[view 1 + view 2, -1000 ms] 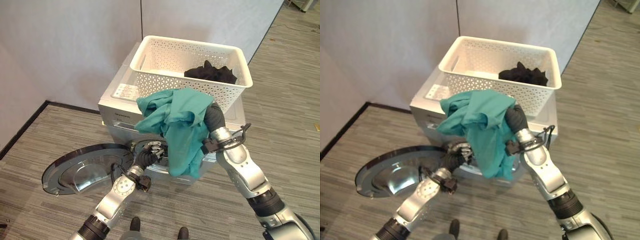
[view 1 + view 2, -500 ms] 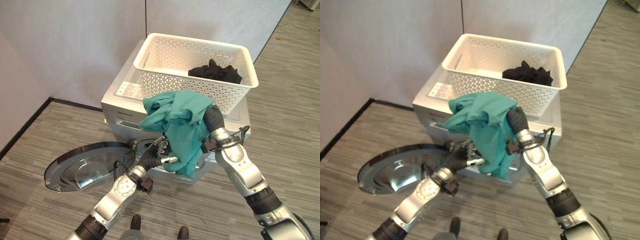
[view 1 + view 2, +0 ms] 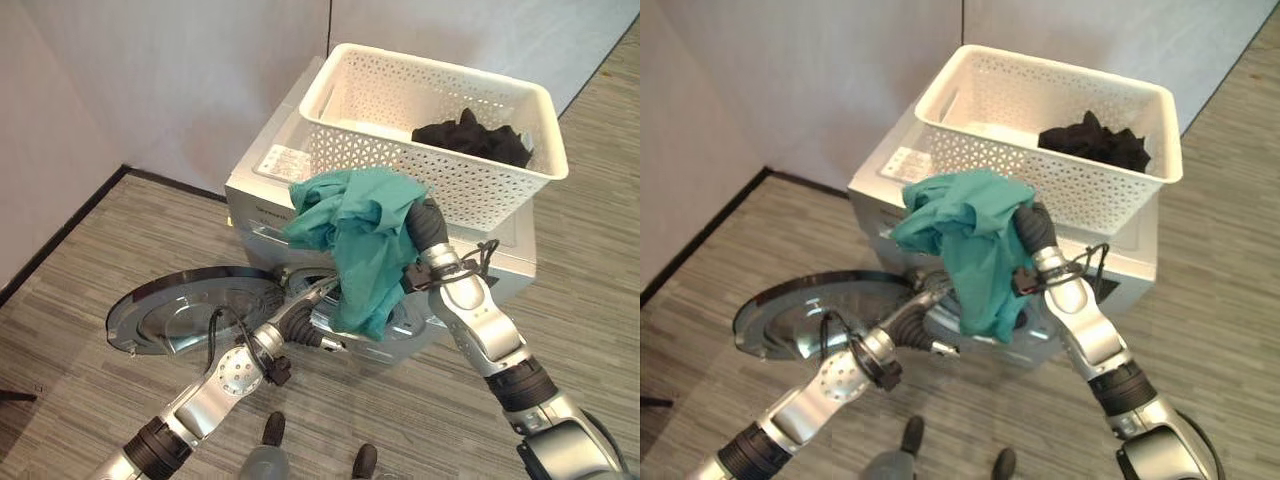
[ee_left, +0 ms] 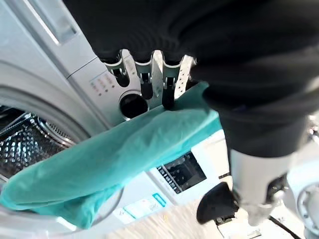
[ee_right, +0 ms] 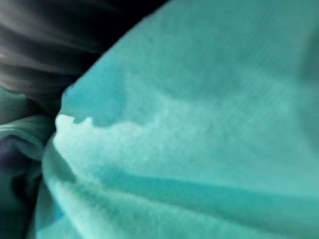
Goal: Grab the laundry basket,head to the washer,open it,put in the laundry and shut it.
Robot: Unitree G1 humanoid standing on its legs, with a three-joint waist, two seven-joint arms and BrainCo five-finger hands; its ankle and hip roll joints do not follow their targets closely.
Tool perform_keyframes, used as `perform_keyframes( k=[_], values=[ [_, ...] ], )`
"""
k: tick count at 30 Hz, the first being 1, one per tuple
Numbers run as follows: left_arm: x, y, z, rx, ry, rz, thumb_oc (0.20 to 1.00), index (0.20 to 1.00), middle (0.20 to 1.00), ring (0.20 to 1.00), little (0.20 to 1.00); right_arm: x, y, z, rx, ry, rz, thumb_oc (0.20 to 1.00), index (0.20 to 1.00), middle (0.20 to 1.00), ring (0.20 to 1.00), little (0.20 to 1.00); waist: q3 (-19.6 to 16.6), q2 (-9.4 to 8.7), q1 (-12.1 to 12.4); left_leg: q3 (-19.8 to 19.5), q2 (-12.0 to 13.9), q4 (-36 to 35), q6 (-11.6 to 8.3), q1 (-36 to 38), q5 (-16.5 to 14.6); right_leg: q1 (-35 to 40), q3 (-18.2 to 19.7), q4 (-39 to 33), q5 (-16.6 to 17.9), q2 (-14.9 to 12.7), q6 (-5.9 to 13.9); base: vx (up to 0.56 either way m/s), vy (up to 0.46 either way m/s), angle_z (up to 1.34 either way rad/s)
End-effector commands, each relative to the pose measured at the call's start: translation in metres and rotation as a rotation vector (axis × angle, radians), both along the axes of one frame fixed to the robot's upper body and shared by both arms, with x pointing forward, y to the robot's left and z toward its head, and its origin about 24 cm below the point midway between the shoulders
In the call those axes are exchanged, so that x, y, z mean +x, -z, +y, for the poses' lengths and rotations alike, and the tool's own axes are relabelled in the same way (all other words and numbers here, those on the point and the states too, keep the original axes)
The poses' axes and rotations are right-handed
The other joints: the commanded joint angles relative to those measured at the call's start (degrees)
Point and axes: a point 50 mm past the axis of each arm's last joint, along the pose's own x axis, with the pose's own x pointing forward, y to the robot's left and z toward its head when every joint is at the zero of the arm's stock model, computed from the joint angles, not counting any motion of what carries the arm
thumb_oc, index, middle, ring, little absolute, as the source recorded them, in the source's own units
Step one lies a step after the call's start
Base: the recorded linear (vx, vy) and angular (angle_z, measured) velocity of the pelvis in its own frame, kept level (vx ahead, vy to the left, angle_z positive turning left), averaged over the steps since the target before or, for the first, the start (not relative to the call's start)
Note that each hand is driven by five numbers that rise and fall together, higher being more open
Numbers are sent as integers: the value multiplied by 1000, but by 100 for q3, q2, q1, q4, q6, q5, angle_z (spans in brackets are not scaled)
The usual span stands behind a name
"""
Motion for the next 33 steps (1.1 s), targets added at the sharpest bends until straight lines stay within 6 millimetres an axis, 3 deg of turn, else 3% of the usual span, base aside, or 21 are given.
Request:
perform_keyframes(
  k=[1, 10, 22, 23, 24, 25, 33],
  values=[
    [10, -15, -15, -58, 5, -98, 1000, 1000, 1000, 1000, 1000, -6, -57, 8, 133, -54, -237, 200, 200, 200, 200, 200, -156, -177, -21, 13, -42, 32, 91, -281, -253, 184, -21, 316, -640, -170, 202, 0, 0, 0],
    [34, 0, -34, -270, -187, 75, 1000, 1000, 1000, 1000, 1000, -13, -43, 36, 257, -146, -145, 200, 200, 200, 200, 200, -163, -283, -136, 78, 12, 32, 77, -311, -227, 143, 7, 309, -628, -138, 161, 0, 0, 0],
    [37, 2, -59, -374, -129, 221, 1000, 1000, 1000, 1000, 1000, -14, -24, 54, 284, -211, -29, 200, 200, 200, 200, 200, -137, -230, -227, 93, 39, 32, 62, -306, -205, 129, -11, 311, -622, -115, 137, 0, 0, 0],
    [37, 2, -59, -374, -129, 221, 890, 890, 890, 890, 890, -14, -24, 54, 284, -211, -29, 200, 200, 200, 200, 200, -136, -229, -226, 93, 39, 32, 62, -305, -205, 130, -11, 311, -622, -115, 137, 0, 0, 0],
    [36, 0, -61, -378, -117, 222, 890, 890, 890, 890, 890, -14, -22, 54, 284, -213, -22, 200, 200, 200, 200, 200, -143, -225, -235, 97, 43, 32, 61, -301, -208, 136, -19, 307, -620, -118, 139, 0, 0, 0],
    [37, -1, -64, -382, -107, 226, 200, 200, 200, 200, 200, -14, -21, 55, 288, -220, -13, 200, 200, 200, 200, 200, -148, -216, -253, 102, 44, 32, 56, -293, -206, 141, -18, 305, -621, -114, 140, 0, 0, 0],
    [43, -22, -61, -357, -87, 89, 200, 200, 200, 200, 200, -15, -15, 47, 300, -201, -6, 200, 200, 200, 200, 200, -186, -203, -301, 131, 50, 32, 41, -258, -241, 166, -9, 279, -624, -119, 150, 0, 0, 0]
  ],
)
